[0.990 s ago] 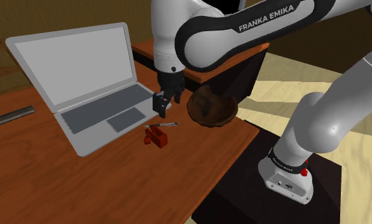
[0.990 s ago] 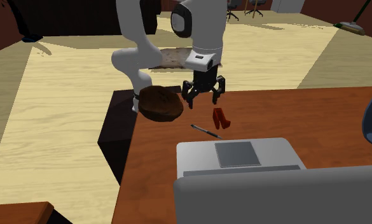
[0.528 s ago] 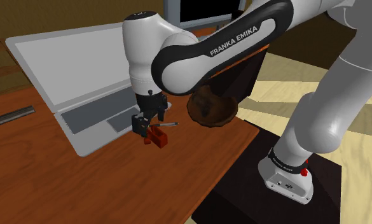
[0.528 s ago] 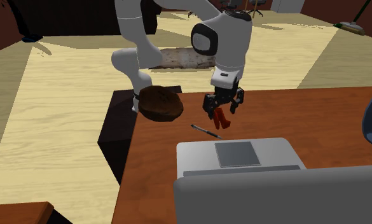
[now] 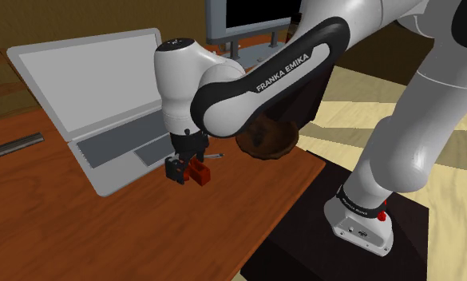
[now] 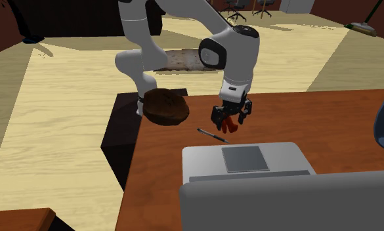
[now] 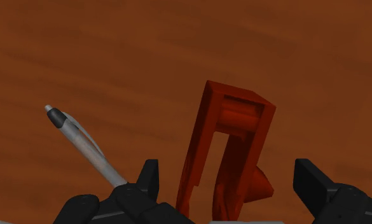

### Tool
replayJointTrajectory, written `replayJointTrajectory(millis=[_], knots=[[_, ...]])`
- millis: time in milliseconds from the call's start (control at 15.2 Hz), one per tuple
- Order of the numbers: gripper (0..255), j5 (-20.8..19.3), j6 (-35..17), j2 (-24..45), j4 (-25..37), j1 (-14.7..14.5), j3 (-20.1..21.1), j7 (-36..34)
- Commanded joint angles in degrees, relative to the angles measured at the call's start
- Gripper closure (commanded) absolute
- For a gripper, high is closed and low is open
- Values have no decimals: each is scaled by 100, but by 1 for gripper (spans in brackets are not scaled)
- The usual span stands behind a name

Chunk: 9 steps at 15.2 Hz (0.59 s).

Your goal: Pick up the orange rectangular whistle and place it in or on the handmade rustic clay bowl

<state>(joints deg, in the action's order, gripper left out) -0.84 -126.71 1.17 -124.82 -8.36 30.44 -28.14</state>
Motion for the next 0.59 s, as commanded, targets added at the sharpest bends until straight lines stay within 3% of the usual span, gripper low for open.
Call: replayJointTrajectory(millis=[0, 396, 462, 528], knots=[[0, -12, -27, 17, -9, 0, 0, -7], [0, -11, -26, 17, -9, 0, 0, -7], [255, -11, -26, 17, -9, 0, 0, -7], [255, -11, -26, 17, -9, 0, 0, -7]])
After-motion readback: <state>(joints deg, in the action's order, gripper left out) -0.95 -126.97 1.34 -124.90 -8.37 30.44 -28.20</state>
